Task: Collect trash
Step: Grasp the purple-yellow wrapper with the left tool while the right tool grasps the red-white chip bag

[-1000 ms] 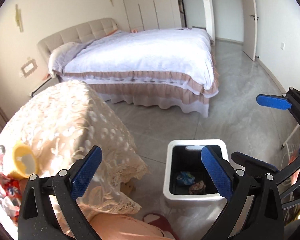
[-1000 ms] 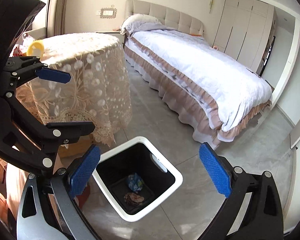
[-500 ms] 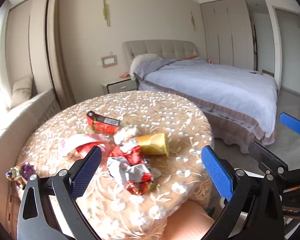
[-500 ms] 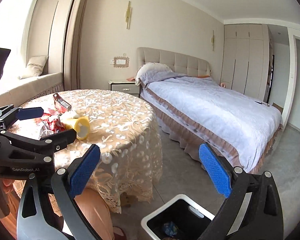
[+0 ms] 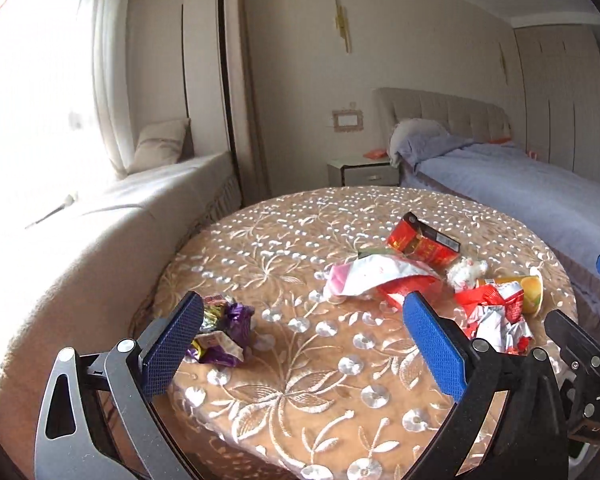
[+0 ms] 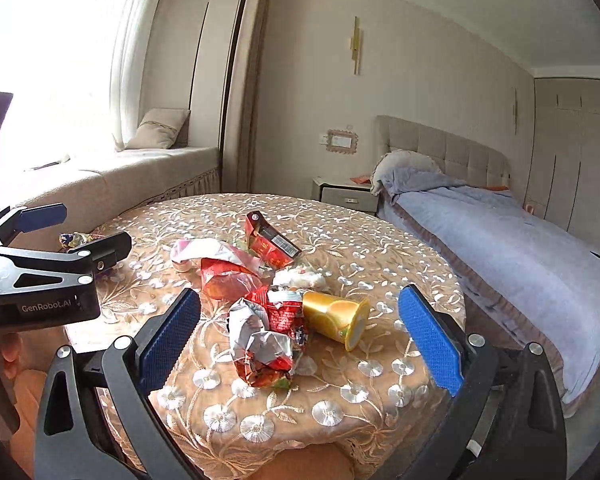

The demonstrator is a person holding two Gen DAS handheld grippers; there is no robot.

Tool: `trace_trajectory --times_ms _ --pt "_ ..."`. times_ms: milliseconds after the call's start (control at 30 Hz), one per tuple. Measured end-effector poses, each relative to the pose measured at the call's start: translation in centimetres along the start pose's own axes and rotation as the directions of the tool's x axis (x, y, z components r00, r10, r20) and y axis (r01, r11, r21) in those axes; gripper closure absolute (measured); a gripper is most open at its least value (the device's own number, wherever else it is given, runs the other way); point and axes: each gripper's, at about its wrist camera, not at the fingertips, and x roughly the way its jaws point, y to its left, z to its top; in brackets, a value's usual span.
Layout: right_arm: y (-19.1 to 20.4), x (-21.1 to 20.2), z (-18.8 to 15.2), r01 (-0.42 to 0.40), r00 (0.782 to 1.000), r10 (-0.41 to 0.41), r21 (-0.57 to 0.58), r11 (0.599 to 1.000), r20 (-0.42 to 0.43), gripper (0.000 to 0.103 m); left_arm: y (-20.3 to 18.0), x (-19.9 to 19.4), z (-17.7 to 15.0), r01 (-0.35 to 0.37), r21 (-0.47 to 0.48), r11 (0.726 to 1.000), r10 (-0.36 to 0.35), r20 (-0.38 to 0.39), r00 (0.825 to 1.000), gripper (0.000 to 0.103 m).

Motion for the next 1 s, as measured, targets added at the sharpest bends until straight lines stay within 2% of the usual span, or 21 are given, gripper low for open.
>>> trace_trajectory --times_ms 167,433,733,800,833,867,900,933,1000 --pt "1.8 2.3 0.3 0.008 0.999 -0.008 -0.008 1.0 -0.044 0.005 3.9 2.7 -0.2 -0.09 -0.014 0.996 0.089 -0.042 0.995 0.005" --pt "2.1 7.3 -1.6 0.006 0.976 0.006 0.055 0.998 -0.217 0.005 7.2 8.4 -1.7 -0.155 -0.007 0.988 0.152 -0.167 0.974 0.005" --pt "2.2 10.5 -3.0 -0.003 0.953 0.025 0.075 0.997 -0.302 0.005 7.6 12.4 -2.9 -0.052 -0.054 0.997 0.035 -0.275 0.961 0.006" --pt "2.1 11.1 -3.2 -0.014 0.947 0.045 0.099 0.995 -0.318 0.005 7.4 12.6 -3.1 -0.044 -0.054 0.998 0.028 -0.277 0.961 0.017" --pt "2.0 11.3 -3.4 -0.023 0.944 0.059 0.113 0.993 -0.325 0.005 7.3 12.6 -3.1 -0.044 -0.052 0.998 0.027 -0.28 0.96 0.02" --pt "1.8 11.4 -3.5 -0.03 0.943 0.07 0.126 0.992 -0.327 0.008 7.2 12.6 -3.2 -0.048 -0.046 0.998 0.034 -0.276 0.961 0.023" --pt "1.7 11.4 -3.6 -0.036 0.94 0.079 0.135 0.99 -0.331 0.02 7.1 12.5 -3.2 -0.051 -0.037 0.998 0.039 -0.274 0.961 0.024" --pt "1.7 11.5 -3.7 -0.045 0.937 0.09 0.14 0.989 -0.338 0.028 7.0 12.4 -3.1 -0.054 -0.032 0.998 0.044 -0.274 0.961 0.026" --pt "1.8 11.2 -3.7 -0.049 0.938 0.093 0.137 0.989 -0.334 0.029 6.8 11.8 -3.0 -0.053 -0.034 0.998 0.041 -0.27 0.962 0.027"
